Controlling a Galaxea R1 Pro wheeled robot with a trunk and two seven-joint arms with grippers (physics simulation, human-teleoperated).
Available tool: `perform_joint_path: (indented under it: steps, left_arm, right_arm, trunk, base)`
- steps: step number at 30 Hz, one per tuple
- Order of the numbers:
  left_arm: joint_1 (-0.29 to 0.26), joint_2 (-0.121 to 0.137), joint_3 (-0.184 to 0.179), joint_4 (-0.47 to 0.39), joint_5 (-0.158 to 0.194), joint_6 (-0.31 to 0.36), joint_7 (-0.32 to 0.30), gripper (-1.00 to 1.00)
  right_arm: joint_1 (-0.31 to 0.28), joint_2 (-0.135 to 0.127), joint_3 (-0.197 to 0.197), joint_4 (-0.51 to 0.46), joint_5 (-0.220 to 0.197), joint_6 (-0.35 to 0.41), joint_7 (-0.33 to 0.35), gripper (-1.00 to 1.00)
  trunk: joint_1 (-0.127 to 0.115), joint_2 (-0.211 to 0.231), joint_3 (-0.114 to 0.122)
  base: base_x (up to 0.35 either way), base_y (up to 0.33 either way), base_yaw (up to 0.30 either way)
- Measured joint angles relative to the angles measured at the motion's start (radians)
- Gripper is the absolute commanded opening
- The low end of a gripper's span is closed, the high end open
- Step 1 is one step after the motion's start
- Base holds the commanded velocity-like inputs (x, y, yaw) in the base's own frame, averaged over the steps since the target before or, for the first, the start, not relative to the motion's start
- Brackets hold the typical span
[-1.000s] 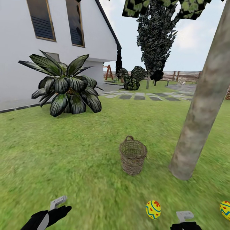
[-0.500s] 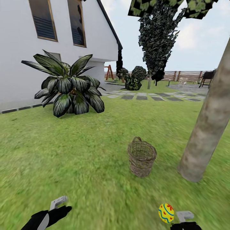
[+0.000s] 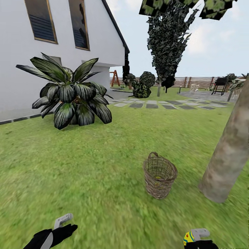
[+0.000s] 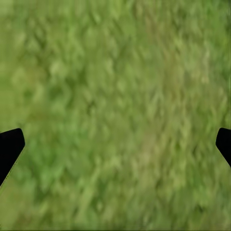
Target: Take the three Easter eggs out of the wicker basket on the lawn in the garden, then place them on the lawn next to a single tree (choose any tree) so that all three eggs are next to the same tree and none are left in the basket.
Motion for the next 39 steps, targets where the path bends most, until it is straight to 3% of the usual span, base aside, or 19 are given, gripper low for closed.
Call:
perform_joint_path:
  steps: [39]
  left_arm:
    - [0.0, -0.001, -0.002, 0.004, -0.001, -0.001, 0.0, 1.0]
  right_arm:
    - [0.0, -0.002, -0.001, 0.0, 0.0, 0.002, -0.002, 1.0]
  trunk:
    - [0.0, 0.0, -0.002]
  base:
    - [0.208, 0.282, -0.256]
